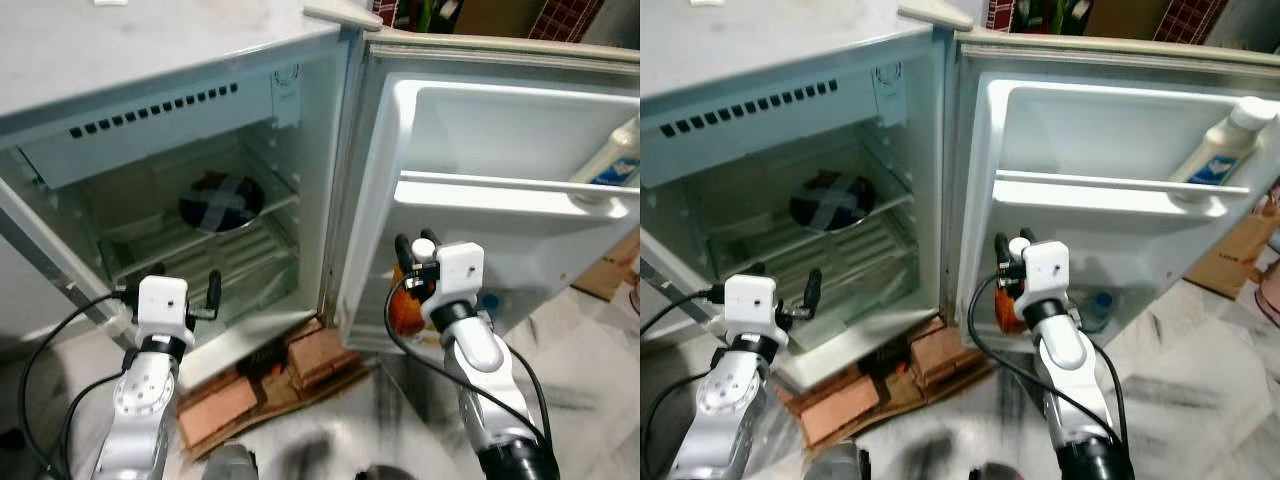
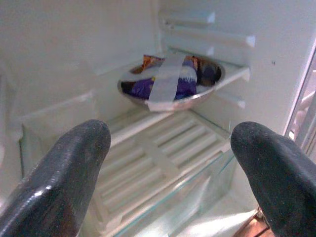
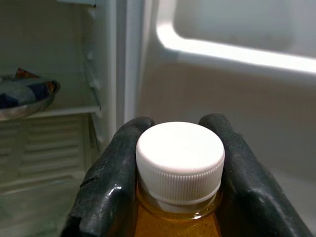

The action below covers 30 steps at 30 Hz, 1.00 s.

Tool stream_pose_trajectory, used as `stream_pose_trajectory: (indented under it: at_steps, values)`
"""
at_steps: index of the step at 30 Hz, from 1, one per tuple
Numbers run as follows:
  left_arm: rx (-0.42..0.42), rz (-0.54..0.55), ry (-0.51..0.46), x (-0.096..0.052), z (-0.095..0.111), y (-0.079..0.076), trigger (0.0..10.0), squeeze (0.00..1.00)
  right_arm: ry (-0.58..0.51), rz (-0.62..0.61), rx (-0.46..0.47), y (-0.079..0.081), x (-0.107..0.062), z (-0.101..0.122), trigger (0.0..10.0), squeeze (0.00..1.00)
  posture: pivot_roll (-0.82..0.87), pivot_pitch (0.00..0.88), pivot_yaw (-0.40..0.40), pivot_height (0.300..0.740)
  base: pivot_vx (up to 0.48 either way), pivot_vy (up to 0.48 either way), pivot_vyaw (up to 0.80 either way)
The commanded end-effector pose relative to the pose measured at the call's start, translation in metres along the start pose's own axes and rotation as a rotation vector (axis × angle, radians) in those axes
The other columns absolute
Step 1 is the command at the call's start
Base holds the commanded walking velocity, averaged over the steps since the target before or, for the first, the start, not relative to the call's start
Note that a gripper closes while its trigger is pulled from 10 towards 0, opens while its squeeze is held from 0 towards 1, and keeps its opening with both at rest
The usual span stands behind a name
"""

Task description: Restocking fridge

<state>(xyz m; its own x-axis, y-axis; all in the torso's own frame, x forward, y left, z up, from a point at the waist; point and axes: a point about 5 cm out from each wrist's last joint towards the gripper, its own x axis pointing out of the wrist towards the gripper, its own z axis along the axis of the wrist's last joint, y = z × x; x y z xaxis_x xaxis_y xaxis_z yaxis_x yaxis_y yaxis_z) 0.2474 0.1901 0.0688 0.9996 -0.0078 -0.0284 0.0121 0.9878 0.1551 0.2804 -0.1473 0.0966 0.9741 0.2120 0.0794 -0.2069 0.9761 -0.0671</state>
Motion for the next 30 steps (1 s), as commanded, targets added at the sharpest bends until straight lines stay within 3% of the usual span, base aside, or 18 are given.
stream_pose_trajectory:
  at_steps: [1, 7, 30]
  values:
    - [0.002, 0.001, 0.01, -0.0009, -0.0024, 0.001, 10.0, 0.0, -0.022, -0.012, 0.001, -0.0021, 0.0008, 0.0038, 10.0, 0.0, 0.07, 0.099, -0.032, 0.651, 0.0, 0.0, 0.0]
    - [0.005, 0.003, 0.007, -0.0007, -0.0016, 0.0007, 10.0, 0.0, -0.033, -0.011, 0.0, -0.003, 0.0009, 0.005, 10.0, 0.0, 0.07, 0.098, -0.029, 0.616, 0.0, 0.0, 0.0]
    - [-0.015, -0.031, 0.005, -0.0014, 0.0011, -0.005, 10.0, 0.0, -0.029, -0.034, -0.039, -0.0036, 0.0025, 0.0042, 10.0, 0.0, 0.07, 0.105, -0.025, 0.616, 0.0, 0.0, 0.0]
